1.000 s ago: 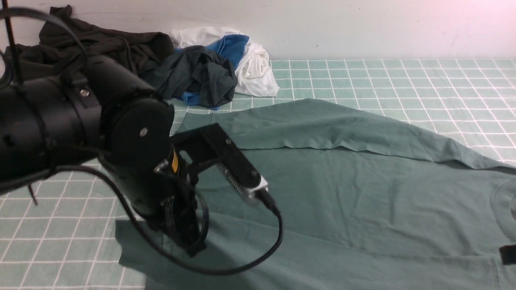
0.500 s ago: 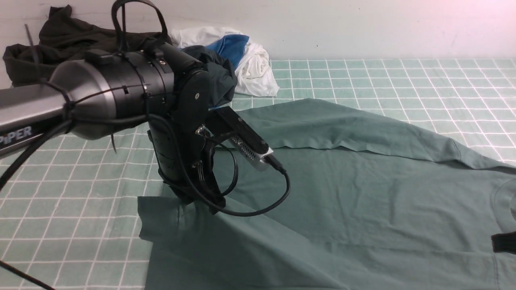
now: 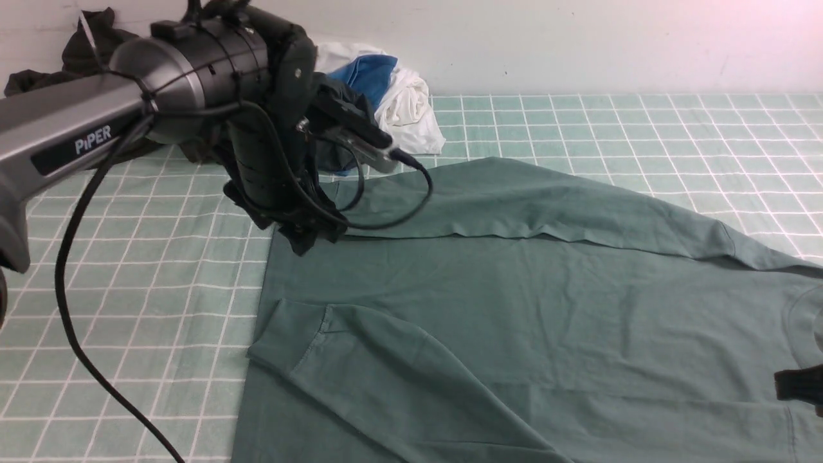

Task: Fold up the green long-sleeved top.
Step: Use the left arm to clamp the cuff farthest from it

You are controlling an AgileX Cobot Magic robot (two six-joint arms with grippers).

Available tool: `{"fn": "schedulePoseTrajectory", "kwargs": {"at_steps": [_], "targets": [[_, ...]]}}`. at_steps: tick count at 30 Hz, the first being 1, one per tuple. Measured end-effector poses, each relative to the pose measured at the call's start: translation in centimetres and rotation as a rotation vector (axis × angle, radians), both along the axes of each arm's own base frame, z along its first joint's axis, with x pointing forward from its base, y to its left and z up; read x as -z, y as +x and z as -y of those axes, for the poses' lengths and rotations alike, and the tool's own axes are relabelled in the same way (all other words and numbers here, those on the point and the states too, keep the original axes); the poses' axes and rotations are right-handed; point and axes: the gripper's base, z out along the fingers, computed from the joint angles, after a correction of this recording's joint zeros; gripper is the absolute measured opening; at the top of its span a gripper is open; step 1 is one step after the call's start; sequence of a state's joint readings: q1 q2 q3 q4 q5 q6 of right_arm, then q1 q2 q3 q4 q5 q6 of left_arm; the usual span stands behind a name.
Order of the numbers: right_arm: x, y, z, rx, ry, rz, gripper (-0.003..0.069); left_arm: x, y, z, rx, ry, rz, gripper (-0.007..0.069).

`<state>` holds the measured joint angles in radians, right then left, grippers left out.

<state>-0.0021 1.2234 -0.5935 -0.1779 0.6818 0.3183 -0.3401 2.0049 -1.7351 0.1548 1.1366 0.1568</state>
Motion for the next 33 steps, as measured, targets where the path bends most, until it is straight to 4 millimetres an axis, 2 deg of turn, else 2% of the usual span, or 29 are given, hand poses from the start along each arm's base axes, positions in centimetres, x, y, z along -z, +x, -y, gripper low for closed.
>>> {"fn": "schedulePoseTrajectory", "kwargs": {"at_steps": [3, 6, 8, 14, 21, 24, 27, 28, 29, 30, 33], "targets": [[-0.1, 0.3, -0.1, -0.002, 0.008, 0.031, 0.0031, 0.3, 2.1, -2.4, -0.118, -0.074, 0.032, 0.0430], [-0.2, 0.4, -0.1, -0.004, 0.013, 0.055, 0.0031, 1.3, 3.7, -3.6, -0.190, -0.145, 0.070, 0.0430], [-0.3, 0.6, -0.2, -0.001, 0.028, 0.072, 0.0031, 3.1, 5.4, -4.5, -0.253, -0.224, 0.109, 0.0430], [-0.3, 0.7, -0.4, 0.010, 0.054, 0.090, 0.0031, 7.1, 8.3, -4.3, -0.282, -0.319, 0.241, 0.0430], [-0.4, 0.8, -0.6, 0.003, 0.081, 0.099, 0.0031, 10.5, 10.0, -4.0, -0.315, -0.372, 0.328, 0.0408], [-0.4, 0.8, -0.8, -0.006, 0.095, 0.103, 0.0031, 11.0, 10.3, -4.0, -0.329, -0.387, 0.338, 0.0330], [-0.4, 0.8, -1.0, -0.009, 0.114, 0.103, 0.0031, 10.9, 10.2, -3.8, -0.332, -0.395, 0.334, 0.0196], [-0.4, 0.8, -1.0, -0.006, 0.119, 0.103, 0.0031, 10.9, 10.2, -3.7, -0.330, -0.395, 0.334, 0.0185], [-0.4, 0.8, -1.1, -0.009, 0.128, 0.104, 0.0031, 10.7, 10.2, -3.5, -0.315, -0.389, 0.332, 0.0104], [-0.4, 0.8, -1.1, -0.011, 0.136, 0.104, 0.0031, 10.5, 10.0, -3.3, -0.294, -0.380, 0.328, 0.0062], [-0.4, 0.8, -1.4, -0.021, 0.158, 0.105, 0.0031, 9.2, 9.6, -2.7, -0.223, -0.351, 0.324, 0.0016]]}}
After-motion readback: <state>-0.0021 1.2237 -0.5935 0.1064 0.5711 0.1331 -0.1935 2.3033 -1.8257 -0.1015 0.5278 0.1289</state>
